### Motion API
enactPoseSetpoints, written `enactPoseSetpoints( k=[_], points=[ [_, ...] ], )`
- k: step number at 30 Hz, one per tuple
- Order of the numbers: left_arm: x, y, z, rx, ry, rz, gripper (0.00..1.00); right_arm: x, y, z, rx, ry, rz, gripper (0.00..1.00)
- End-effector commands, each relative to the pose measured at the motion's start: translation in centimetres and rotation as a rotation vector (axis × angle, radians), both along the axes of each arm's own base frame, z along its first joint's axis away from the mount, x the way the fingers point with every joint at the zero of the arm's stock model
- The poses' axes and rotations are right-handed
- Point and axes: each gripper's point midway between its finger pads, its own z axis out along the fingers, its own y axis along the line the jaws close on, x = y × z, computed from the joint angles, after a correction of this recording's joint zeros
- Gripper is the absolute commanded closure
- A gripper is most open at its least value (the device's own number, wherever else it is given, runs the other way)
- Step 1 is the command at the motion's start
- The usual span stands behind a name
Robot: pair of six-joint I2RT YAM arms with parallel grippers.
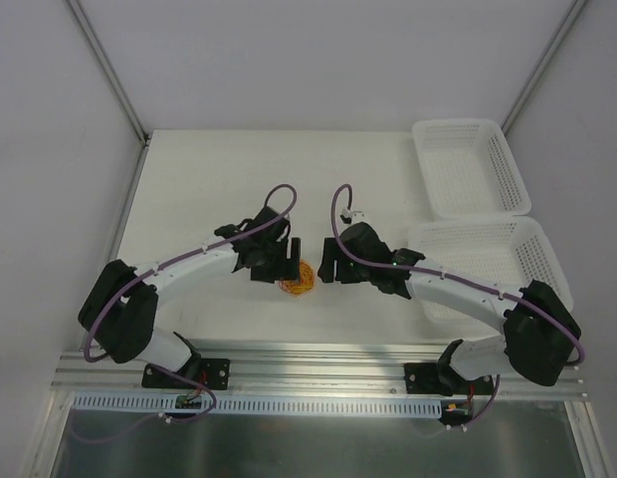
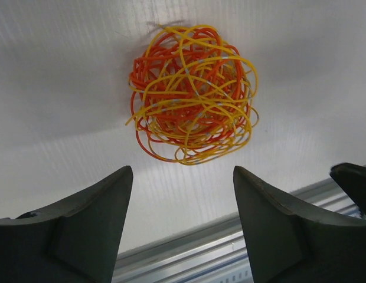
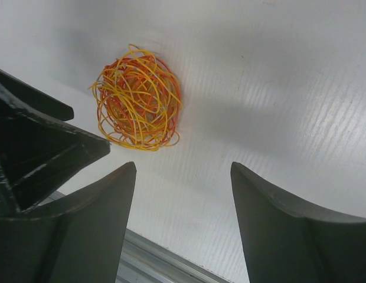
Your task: Untangle the cables
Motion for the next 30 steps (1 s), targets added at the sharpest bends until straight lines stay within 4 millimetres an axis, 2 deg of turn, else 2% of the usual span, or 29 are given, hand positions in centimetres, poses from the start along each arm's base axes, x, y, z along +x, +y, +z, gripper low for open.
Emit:
enactPoseSetpoints(
  k=[1,4,7,8,10,11,13,15,16,17,20,25,30],
  points=[
    [1.6,0.0,-0.4,0.073,-0.057,0.038,0.32,0.8,0.8,0.7,0.071,-0.03,-0.055,0.31],
    [1.9,-0.2,-1.5,0.093,-0.046,0.049,0.38,1.0,1.4,0.2,0.098,-0.022,-0.055,0.32],
    [2.2,-0.5,-2.6,0.101,-0.035,0.051,0.5,1.1,2.4,-0.3,0.149,-0.009,-0.048,0.32],
    [2.1,-0.5,-2.9,0.103,-0.031,0.05,0.61,1.2,2.6,-0.6,0.164,0.004,-0.055,0.33],
    [1.8,-0.7,-3.1,0.088,-0.019,0.044,0.74,1.4,3.3,-1.2,0.189,0.02,-0.048,0.32],
    [1.6,-0.7,-3.4,0.081,-0.017,0.042,0.9,1.5,3.5,-1.4,0.198,0.026,-0.046,0.33],
    [1.3,-0.7,-3.2,0.056,-0.025,0.052,1.0,1.6,4.2,-2.0,0.213,0.045,-0.036,0.34],
    [0.5,-0.7,-3.6,0.024,-0.013,0.047,1.0,1.8,4.5,-2.5,0.21,0.053,-0.039,0.35],
    [0.4,-0.8,-3.1,0.001,-0.023,0.053,1.0,1.9,4.7,-2.6,0.217,0.055,-0.039,0.36],
    [-0.2,-0.6,-3.5,-0.003,-0.01,0.051,1.0,1.9,4.6,-3.3,0.207,0.067,-0.04,0.37],
    [-0.7,-0.5,-3.0,-0.041,-0.025,0.06,1.0,2.6,4.9,-3.9,0.214,0.07,-0.049,0.4],
    [-0.8,-0.6,-2.3,-0.09,-0.053,0.073,1.0,2.2,6.8,-4.5,0.253,0.108,0.018,0.44],
    [-1.1,-0.3,-2.4,-0.103,-0.063,0.083,1.0,2.0,7.6,-6.0,0.257,0.139,0.042,0.5]
  ],
)
